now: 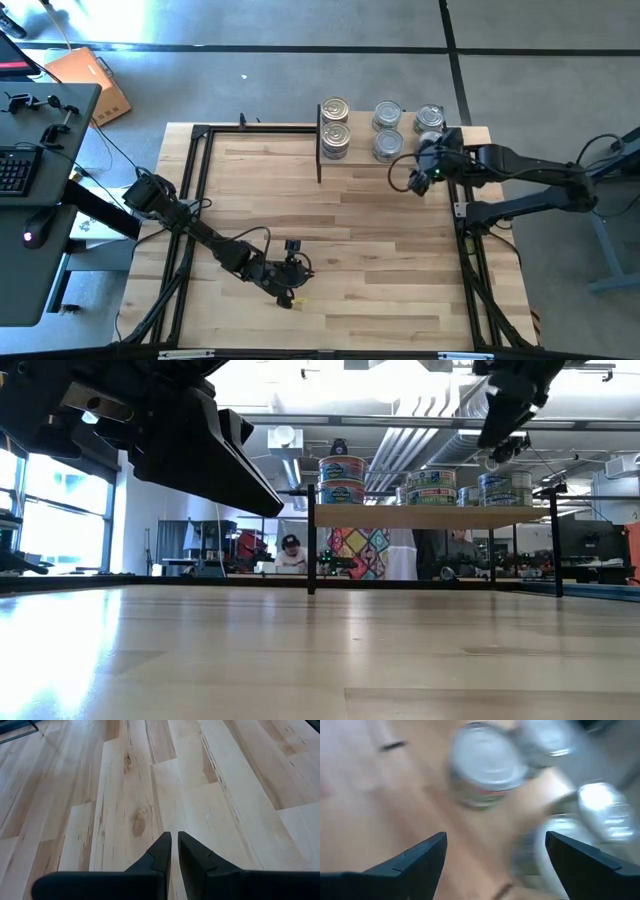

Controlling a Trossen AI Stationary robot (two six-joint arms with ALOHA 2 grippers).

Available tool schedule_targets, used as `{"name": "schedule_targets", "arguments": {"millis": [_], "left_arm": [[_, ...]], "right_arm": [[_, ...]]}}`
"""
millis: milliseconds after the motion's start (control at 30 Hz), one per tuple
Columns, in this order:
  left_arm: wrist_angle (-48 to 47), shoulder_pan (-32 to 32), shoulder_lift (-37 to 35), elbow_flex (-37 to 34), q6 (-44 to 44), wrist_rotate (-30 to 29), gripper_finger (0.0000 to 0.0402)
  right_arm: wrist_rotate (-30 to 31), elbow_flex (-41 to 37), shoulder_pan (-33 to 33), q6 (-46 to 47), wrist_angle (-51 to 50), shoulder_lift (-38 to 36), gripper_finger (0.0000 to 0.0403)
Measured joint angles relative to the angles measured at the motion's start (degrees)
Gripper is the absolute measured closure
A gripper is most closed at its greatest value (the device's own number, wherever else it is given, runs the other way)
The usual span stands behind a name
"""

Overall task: Stack canned seafood by type on shelf
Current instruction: Return to Home Position

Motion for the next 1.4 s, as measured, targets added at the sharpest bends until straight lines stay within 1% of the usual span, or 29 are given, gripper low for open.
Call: {"name": "schedule_targets", "arguments": {"millis": [67,133,167,200,300,400,533,567,633,700,767,833,933,1000,1067,1267,1400], "left_arm": [[0.0,0.0,0.0,0.0,0.0,0.0,0.0378],[0.0,0.0,0.0,0.0,0.0,0.0,0.0378],[0.1,0.0,0.0,0.0,0.0,0.0,0.0378],[0.4,0.0,0.0,0.0,0.0,0.0,0.0378],[3.6,0.0,0.1,-0.4,0.1,0.0,0.0378],[8.7,0.0,0.1,-2.0,1.2,0.0,0.0378],[15.9,0.0,0.1,-4.8,2.5,0.0,0.0378],[17.5,0.0,0.1,-5.4,2.6,0.0,0.0378],[21.9,0.2,0.1,-6.9,2.6,0.4,0.0378],[26.2,0.7,0.1,-8.1,2.6,2.3,0.0378],[28.8,1.2,-0.7,-8.6,2.5,5.5,0.0378],[28.8,1.9,-3.2,-8.6,2.6,8.2,0.0378],[21.9,2.9,-9.8,-8.5,2.6,7.9,0.0378],[15.1,3.7,-15.1,-8.9,2.5,6.2,0.0378],[11.3,4.3,-20.6,-10.2,2.4,4.7,0.0378],[10.1,5.6,-38.2,-20.0,-0.1,4.3,0.0378],[10.0,6.5,-48.8,-26.5,-2.9,4.1,0.0378]], "right_arm": [[-7.3,-0.7,0.3,1.1,2.0,0.0,0.0071],[-15.2,-3.1,1.1,1.4,5.0,0.0,0.0071],[-18.2,-4.8,1.7,1.4,7.5,0.0,0.0071],[-20.7,-6.9,2.7,1.9,10.6,0.0,0.0071],[-24.6,-14.8,6.5,3.5,22.2,0.0,0.0071],[-26.0,-25.1,11.8,6.3,39.5,0.0,0.0071],[-25.2,-38.9,20.2,10.3,67.0,1.6,0.0071],[-24.0,-41.6,22.4,10.8,73.6,2.5,0.0071],[-19.5,-45.2,26.7,11.6,83.6,4.7,0.0073],[-15.2,-46.9,30.3,11.2,88.6,6.6,0.0075],[-13.9,-47.0,32.5,8.4,89.4,7.3,0.0077],[-13.7,-46.4,33.2,6.6,88.1,6.2,0.0078],[-14.9,-45.4,32.8,3.8,85.0,2.0,0.0080],[-15.8,-45.3,32.4,1.9,82.7,-2.4,0.0080],[-16.0,-45.3,31.9,0.0,78.9,-8.0,0.0080],[-16.2,-45.3,30.9,-0.8,65.7,-26.4,0.0080],[-16.9,-45.3,30.9,-0.2,57.9,-37.0,0.0080]]}}
